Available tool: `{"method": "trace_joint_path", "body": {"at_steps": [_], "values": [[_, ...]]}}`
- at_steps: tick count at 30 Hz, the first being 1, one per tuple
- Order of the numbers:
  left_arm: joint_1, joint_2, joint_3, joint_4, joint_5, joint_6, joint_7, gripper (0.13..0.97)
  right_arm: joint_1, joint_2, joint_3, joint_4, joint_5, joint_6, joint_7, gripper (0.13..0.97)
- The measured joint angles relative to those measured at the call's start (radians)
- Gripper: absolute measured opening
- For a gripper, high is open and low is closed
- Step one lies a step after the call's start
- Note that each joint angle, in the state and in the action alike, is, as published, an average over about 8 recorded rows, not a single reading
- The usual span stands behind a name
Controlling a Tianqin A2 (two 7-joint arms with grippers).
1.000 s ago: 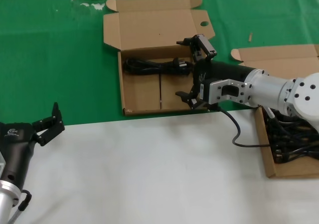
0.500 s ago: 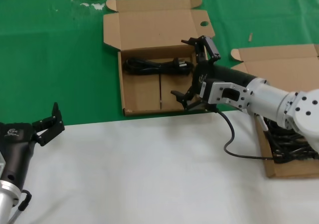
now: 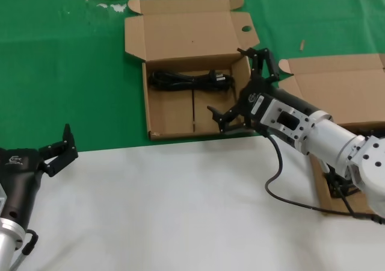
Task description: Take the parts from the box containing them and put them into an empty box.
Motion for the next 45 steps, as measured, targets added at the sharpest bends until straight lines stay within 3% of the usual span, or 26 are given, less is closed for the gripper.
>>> {"method": "trace_joint_path", "body": {"at_steps": [45], "values": [[0.000, 0.000, 0.000, 0.000, 0.000, 0.000, 0.000, 0.966, -0.448, -0.084, 0.269, 0.280, 0.219, 0.371, 0.337, 0.966]]}}
